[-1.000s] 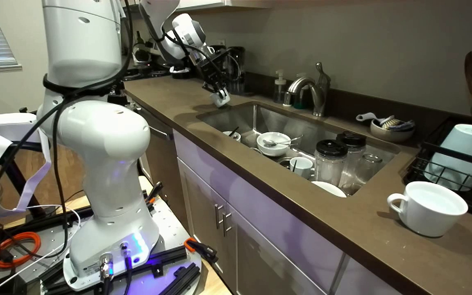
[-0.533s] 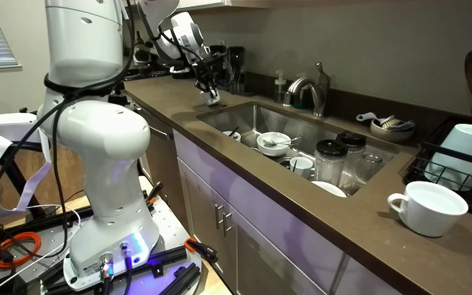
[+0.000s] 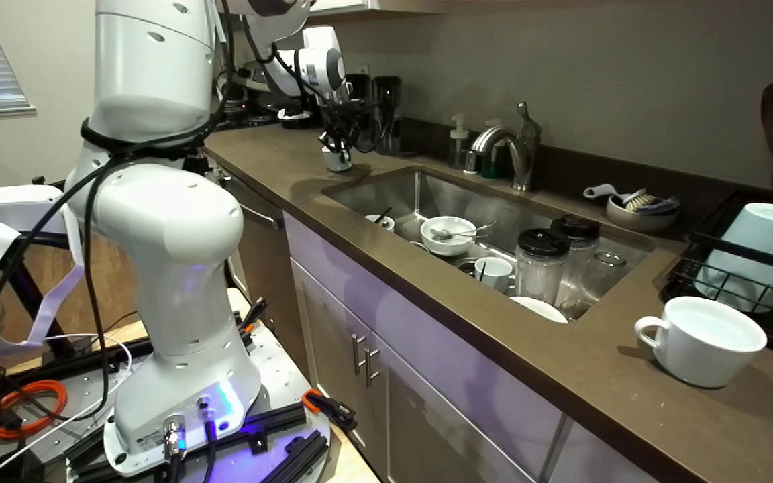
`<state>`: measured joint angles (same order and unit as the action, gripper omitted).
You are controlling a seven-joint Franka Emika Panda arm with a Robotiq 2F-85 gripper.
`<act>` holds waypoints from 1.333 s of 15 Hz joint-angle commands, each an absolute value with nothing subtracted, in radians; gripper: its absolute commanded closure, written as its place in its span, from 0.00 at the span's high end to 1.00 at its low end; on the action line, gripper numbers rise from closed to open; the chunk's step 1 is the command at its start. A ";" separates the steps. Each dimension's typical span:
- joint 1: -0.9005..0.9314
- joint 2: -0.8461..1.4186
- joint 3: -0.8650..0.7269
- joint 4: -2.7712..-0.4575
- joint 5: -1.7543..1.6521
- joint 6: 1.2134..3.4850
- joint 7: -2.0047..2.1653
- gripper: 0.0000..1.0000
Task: Pick up the white mug on the left and pour the liquid inside it into the sink then set it down on the left side of the counter
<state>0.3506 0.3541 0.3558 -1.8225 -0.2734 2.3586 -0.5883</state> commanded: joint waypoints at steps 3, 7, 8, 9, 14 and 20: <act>0.308 0.393 0.373 -1.772 -0.163 2.351 -0.650 0.04; 0.306 0.383 0.359 -1.783 -0.145 2.328 -0.611 0.04; 0.306 0.379 0.356 -1.787 -0.143 2.318 -0.602 0.04; 0.307 0.375 0.353 -1.789 -0.141 2.311 -0.593 0.04; 0.314 0.365 0.343 -1.789 -0.151 2.265 -0.528 0.19; 0.320 0.354 0.338 -1.796 -0.159 2.202 -0.481 0.51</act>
